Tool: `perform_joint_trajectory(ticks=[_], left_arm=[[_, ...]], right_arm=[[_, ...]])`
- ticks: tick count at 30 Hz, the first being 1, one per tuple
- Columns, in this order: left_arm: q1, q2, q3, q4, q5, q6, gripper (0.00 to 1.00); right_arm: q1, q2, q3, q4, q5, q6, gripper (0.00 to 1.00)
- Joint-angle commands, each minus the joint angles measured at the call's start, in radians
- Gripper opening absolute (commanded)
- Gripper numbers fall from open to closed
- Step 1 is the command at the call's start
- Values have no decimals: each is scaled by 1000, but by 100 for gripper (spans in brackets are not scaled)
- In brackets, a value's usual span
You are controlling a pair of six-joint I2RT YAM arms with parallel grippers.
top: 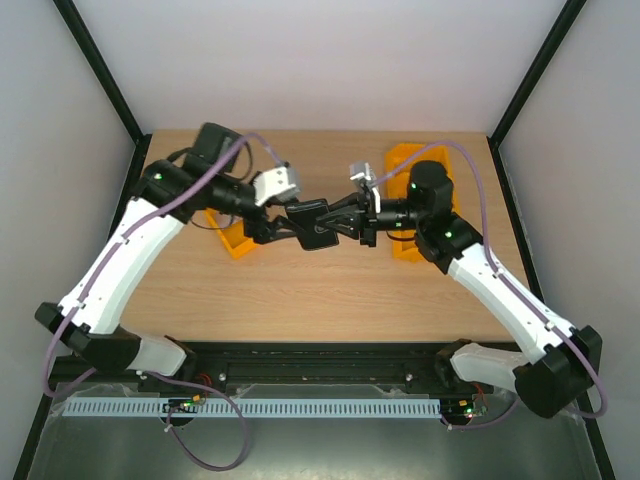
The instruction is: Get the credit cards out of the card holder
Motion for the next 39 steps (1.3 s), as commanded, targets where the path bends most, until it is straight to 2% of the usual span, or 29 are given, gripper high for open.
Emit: perform_joint_trajectory(ticks=[1,3,7,12,14,20,23,26,27,28,29,30,31,33,35,39], left_arm=[[135,-69,-70,87,252,-36,73],[136,-72,-105,108,332,-44,73],[135,-65,-110,145,415,-88,72],[135,-72,-126,138,473,-73,73],[135,-73,-144,174,484,-115,73],[125,-60,-178,310,450,-295,60],[109,-54,-184,311,439,-290,44],[109,-54,-184,310,425,-288,7],[110,-56,-185,310,417,-294,3],[110,-58,-187,313,406,-302,2],[111,-62,-191,326,386,-319,2],[112,-65,-197,348,352,-346,2],[112,-68,-202,372,306,-378,2],[112,-66,-207,414,172,-446,2],[111,-63,-211,446,35,-491,2],[111,-65,-225,475,-144,-518,2]], right_arm=[[0,-95,-109,569,-13,368,2],[1,-90,-146,701,23,498,2],[4,-81,-175,786,71,564,2],[4,-87,-178,776,95,560,2],[7,-80,-178,780,84,566,2],[16,-71,-178,745,82,551,2],[20,-68,-169,715,86,540,2],[20,-69,-164,675,103,491,2],[20,-71,-152,629,133,461,2],[20,-76,-135,544,198,414,9],[20,-84,-113,449,290,363,28],[20,-90,-94,355,433,331,40],[20,-94,-75,241,609,318,44],[22,-91,-30,82,950,312,43],[44,-83,3,-17,1218,298,43],[180,-82,12,-66,1512,230,41]])
